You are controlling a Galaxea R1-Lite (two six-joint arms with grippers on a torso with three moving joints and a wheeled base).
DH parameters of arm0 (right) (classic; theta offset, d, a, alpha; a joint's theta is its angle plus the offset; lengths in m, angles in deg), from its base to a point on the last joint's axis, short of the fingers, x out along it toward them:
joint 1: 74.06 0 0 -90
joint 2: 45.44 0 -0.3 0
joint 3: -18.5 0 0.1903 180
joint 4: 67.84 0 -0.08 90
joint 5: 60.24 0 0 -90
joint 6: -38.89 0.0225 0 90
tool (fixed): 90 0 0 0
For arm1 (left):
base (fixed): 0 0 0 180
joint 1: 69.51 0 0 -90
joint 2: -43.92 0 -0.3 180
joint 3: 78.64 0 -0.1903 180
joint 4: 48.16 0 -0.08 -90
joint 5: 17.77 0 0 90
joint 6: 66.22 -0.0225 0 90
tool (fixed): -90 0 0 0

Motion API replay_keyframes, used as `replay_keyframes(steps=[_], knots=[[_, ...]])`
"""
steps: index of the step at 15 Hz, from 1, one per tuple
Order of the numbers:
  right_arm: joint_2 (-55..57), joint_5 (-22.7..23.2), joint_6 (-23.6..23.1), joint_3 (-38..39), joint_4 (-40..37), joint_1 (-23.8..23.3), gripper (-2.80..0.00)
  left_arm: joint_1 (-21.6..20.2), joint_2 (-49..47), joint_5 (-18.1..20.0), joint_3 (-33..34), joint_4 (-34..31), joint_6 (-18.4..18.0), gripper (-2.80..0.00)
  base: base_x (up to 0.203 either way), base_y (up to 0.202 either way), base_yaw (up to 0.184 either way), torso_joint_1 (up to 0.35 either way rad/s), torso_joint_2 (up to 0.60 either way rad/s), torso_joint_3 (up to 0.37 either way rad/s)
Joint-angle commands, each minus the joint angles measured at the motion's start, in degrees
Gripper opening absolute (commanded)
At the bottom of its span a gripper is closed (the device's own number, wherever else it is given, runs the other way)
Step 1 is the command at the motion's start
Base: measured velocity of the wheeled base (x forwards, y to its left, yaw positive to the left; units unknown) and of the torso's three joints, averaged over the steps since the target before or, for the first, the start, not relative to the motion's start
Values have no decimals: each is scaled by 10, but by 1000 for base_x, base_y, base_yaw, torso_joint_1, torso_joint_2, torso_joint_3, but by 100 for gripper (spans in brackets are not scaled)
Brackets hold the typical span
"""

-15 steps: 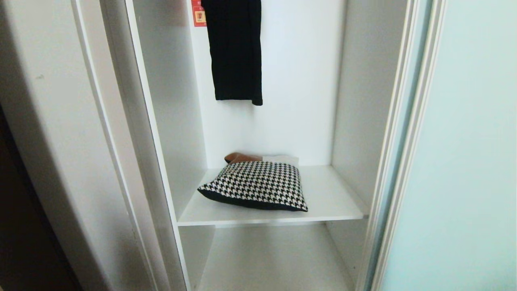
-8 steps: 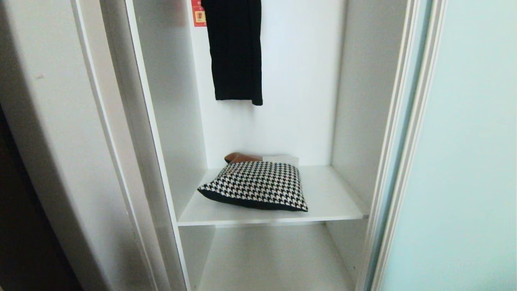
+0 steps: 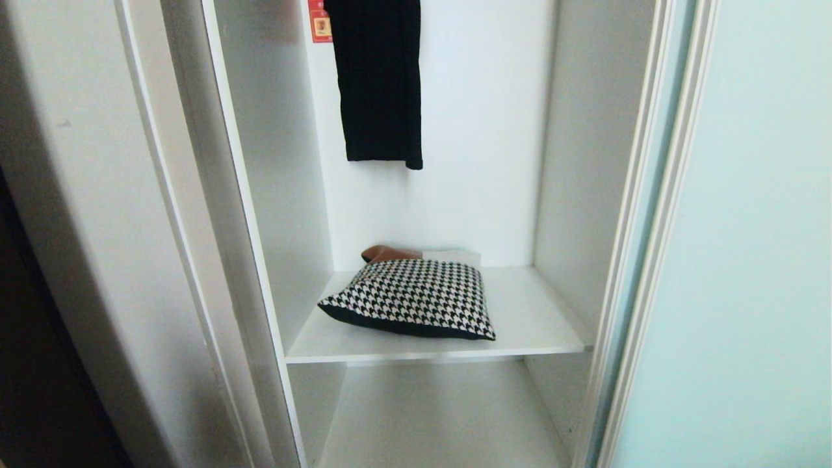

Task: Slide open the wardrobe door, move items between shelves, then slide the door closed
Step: Close the door

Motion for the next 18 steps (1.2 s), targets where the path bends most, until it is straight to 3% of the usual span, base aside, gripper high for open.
replay_keyframes(steps=[1, 12, 18], knots=[[1, 0, 1, 0, 0, 0, -280, -1, -1, 0, 0, 0, 0, -280, 0, 0, 0, 0, 0, 0], [0, 2, -3, 0, 1, 0, -280, 0, -1, 0, 0, 1, 1, -280, -6, 0, 0, 1, 0, 0], [0, 0, 1, 1, 2, 0, -280, 0, -1, 0, 0, 1, 1, -280, -192, 0, 0, 1, 0, 2]])
